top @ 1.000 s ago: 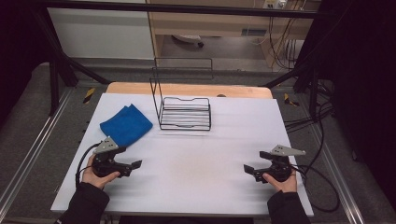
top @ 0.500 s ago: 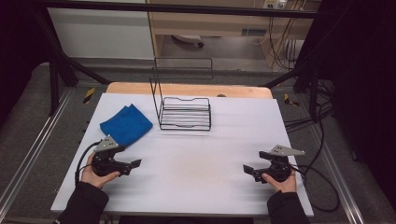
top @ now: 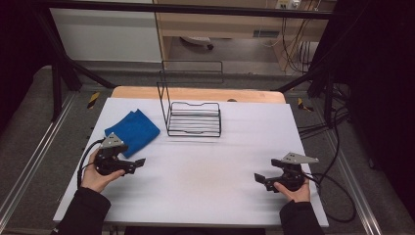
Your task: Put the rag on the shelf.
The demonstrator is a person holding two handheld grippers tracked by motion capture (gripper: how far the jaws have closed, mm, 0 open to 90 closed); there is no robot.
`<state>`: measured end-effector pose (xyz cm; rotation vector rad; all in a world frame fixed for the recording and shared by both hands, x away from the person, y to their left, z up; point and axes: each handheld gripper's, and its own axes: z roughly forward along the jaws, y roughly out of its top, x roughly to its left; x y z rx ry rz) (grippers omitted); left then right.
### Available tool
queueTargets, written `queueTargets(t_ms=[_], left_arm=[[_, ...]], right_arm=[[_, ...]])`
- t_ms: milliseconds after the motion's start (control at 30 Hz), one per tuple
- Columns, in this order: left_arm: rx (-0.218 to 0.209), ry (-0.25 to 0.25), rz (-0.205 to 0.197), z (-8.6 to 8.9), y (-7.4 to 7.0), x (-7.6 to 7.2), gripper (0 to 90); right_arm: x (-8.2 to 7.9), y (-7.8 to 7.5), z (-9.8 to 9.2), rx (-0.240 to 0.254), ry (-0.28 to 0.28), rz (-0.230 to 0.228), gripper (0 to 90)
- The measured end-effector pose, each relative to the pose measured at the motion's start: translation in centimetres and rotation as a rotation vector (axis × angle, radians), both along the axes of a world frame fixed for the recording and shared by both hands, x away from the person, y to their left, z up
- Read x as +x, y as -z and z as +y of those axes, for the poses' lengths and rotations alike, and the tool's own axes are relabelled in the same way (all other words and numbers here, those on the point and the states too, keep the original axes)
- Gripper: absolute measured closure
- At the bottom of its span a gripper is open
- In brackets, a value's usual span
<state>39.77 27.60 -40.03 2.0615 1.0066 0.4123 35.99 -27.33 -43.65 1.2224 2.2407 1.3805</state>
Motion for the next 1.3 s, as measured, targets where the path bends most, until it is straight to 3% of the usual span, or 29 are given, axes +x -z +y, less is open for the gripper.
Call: queueTargets(t_ms=[100,233,400,467,600,700,933,967,1100,1300], left_arm=[[0.014,-0.008,-0.006,0.0,-0.3,0.5,13.7],[0.049,-0.06,-0.006,0.0,-0.5,1.8,17.6],[0.058,-0.06,0.013,0.2,0.2,2.5,23.4],[0.093,-0.057,0.025,0.4,0.8,2.8,27.3],[0.121,-0.066,0.024,0.8,1.2,3.1,37.0],[0.139,-0.08,0.046,1.4,1.9,3.5,45.9],[0.165,-0.077,0.058,2.0,2.5,3.6,56.7],[0.193,-0.072,0.052,2.0,2.7,3.6,57.4],[0.22,-0.072,0.062,2.0,3.1,3.7,61.1],[0.226,-0.079,0.07,2.2,3.5,3.8,66.9]], right_arm=[[0.0,0.0,0.0,-0.003,-0.002,0.001,1.4],[0.1,0.1,0.0,-0.007,-0.004,0.001,1.4],[0.0,0.1,0.1,-0.011,-0.007,0.004,1.4],[0.1,0.1,0.1,-0.011,-0.005,0.008,1.4],[0.1,0.2,0.2,-0.014,-0.01,0.012,1.4],[0.2,0.2,0.2,-0.015,-0.014,0.013,1.4],[0.2,0.2,0.2,-0.014,-0.011,0.009,1.5],[0.2,0.2,0.2,-0.014,-0.013,0.009,1.4],[0.2,0.2,0.2,-0.013,-0.013,0.01,1.4],[0.1,0.2,0.2,-0.01,-0.014,0.011,1.5]])
